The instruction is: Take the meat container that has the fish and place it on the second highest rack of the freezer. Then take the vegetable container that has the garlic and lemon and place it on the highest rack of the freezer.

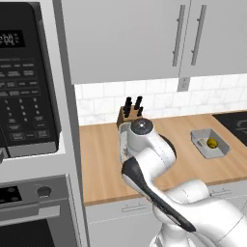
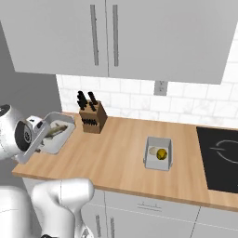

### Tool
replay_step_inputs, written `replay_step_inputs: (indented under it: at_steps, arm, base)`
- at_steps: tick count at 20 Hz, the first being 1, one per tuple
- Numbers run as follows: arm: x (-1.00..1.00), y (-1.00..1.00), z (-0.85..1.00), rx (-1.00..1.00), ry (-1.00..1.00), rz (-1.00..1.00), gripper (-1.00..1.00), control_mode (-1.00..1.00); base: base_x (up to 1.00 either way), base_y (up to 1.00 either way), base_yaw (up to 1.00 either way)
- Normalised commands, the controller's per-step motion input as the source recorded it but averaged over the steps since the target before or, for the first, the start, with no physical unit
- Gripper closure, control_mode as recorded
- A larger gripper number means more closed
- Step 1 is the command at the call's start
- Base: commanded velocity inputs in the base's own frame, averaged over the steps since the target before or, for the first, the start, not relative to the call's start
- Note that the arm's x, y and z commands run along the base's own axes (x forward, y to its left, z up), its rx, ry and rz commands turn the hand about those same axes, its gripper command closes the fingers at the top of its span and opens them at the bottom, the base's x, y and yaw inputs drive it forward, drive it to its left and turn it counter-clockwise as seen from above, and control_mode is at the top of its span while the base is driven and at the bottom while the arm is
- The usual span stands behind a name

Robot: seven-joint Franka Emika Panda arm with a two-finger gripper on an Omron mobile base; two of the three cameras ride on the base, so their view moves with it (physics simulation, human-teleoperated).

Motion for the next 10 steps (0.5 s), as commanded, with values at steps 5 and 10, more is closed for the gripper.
replay_step_inputs:
  at_steps: [5,10]
  arm:
    - [-0.69,-0.19,1.0,-0.02,-0.05,0.0,1.0,-1.0]
    - [-0.48,-0.34,0.95,-0.01,-0.03,0.0,1.0,-1.0]
  base:
    - [0.0,0.0,0.0]
    - [0.0,0.0,0.0]
